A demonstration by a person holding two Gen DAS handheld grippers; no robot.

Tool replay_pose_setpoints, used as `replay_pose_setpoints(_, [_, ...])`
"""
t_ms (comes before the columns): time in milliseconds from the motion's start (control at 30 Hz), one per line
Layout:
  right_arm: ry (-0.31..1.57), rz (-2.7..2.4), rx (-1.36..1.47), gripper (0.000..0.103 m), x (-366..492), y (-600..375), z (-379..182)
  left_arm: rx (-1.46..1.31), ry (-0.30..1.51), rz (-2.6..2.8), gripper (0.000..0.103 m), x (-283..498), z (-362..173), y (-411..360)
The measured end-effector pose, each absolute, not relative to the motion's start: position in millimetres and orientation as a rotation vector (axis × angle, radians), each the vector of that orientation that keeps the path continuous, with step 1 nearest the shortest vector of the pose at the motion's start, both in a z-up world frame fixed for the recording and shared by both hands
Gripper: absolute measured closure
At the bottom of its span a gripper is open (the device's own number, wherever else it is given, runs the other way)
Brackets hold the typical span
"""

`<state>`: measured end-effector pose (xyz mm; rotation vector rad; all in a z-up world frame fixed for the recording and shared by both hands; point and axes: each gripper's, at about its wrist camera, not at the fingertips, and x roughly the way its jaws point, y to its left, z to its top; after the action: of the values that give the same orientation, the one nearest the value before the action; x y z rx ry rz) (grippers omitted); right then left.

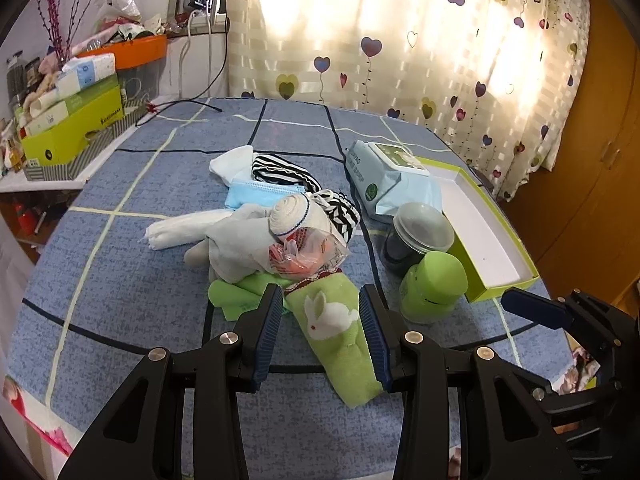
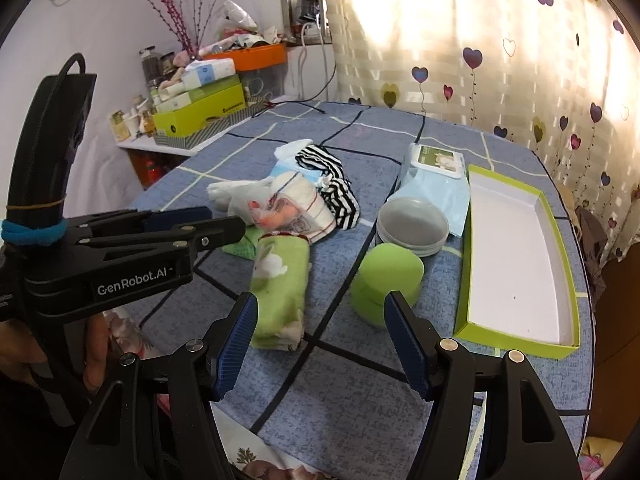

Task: Organize soft objects
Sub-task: 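Lower the right gripper onto the green rabbit-print towel and grasp it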

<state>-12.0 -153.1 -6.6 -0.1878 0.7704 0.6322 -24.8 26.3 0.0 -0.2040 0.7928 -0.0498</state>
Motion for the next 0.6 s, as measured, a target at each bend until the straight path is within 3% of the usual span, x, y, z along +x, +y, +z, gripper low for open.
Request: replay_pose_setpoints(600, [0.798,0.694,-0.218,0.037,-5.0,-118.4,-17.8,-0.26,0.844,-0.013,0.062,-25.4,-21.9,73.0])
